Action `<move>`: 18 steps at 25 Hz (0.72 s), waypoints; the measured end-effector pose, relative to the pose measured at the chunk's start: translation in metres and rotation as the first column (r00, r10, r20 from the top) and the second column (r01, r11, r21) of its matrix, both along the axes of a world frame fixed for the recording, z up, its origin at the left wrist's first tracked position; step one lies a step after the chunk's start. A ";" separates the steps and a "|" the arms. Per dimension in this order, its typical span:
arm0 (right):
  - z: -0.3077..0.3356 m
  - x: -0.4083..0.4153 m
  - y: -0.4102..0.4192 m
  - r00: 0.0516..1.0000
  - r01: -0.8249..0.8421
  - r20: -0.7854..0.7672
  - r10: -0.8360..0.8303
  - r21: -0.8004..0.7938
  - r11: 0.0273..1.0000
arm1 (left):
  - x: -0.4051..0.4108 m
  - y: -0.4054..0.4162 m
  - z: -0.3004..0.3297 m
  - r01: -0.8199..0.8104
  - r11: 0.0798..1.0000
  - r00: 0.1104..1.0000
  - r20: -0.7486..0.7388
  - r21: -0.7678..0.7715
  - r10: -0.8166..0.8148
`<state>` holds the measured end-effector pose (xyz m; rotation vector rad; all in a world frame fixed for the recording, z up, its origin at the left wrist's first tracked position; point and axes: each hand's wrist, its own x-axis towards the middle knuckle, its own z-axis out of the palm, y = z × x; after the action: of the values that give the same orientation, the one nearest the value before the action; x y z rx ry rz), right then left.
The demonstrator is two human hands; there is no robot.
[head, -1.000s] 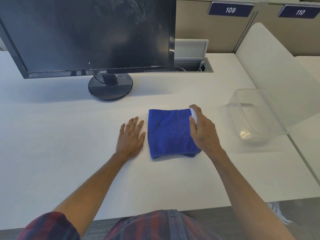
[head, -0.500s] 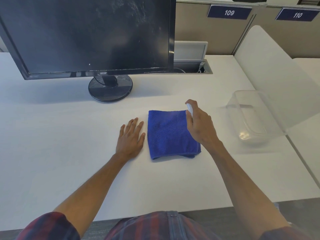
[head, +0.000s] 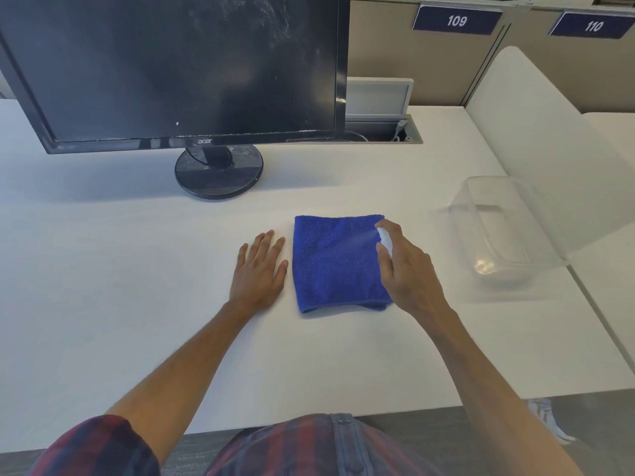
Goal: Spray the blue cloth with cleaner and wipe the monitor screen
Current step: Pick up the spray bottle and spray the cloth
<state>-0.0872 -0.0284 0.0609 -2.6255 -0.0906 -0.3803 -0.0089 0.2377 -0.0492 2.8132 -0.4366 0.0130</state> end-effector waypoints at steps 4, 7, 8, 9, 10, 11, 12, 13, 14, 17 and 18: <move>-0.005 -0.002 -0.007 0.998 0.065 0.014 -0.065 -0.032 0.997 | -0.001 0.000 0.001 0.002 1.000 1.000 -0.002 0.000 -0.002; -0.001 0.003 -0.010 0.996 0.091 0.030 -0.090 -0.047 0.995 | 0.000 0.000 0.001 0.001 1.000 1.000 -0.003 -0.006 -0.001; 0.001 0.005 -0.011 0.994 0.101 0.036 -0.100 -0.043 0.994 | 0.000 0.000 0.001 0.001 1.000 1.000 -0.002 -0.010 -0.001; 0.002 0.007 -0.012 0.992 0.116 0.044 -0.114 -0.035 0.993 | 0.000 0.000 0.002 0.000 1.000 1.000 -0.001 -0.011 0.000; 0.003 0.008 -0.013 0.990 0.133 0.052 -0.131 -0.027 0.991 | 0.000 -0.001 0.002 0.000 1.000 1.000 -0.001 -0.010 0.000; 0.003 0.009 -0.014 0.988 0.146 0.061 -0.145 -0.019 0.989 | 0.000 -0.001 0.002 -0.001 1.000 1.000 0.000 -0.008 0.001; 0.003 0.009 -0.014 0.986 0.153 0.066 -0.152 -0.014 0.988 | 0.000 -0.001 0.002 -0.002 1.000 1.000 0.001 -0.007 0.002; 0.002 0.009 -0.015 0.986 0.153 0.069 -0.152 -0.011 0.988 | -0.001 -0.001 0.001 -0.002 1.000 1.000 -0.002 -0.006 0.002; 0.001 0.009 -0.015 0.986 0.150 0.072 -0.149 -0.009 0.989 | -0.001 -0.001 0.001 -0.002 1.000 1.000 -0.005 -0.006 0.002; 0.000 0.008 -0.017 0.985 0.152 0.086 -0.153 0.015 0.988 | -0.001 -0.001 0.002 -0.002 1.000 1.000 -0.010 -0.012 0.002; 0.001 0.008 -0.017 0.984 0.149 0.096 -0.151 0.027 0.988 | -0.001 -0.001 0.002 -0.002 1.000 1.000 -0.010 -0.011 0.002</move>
<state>-0.0789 -0.0456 0.0615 -2.6015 0.0789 -0.5591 -0.0095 0.2366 -0.0467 2.8014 -0.4298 0.0025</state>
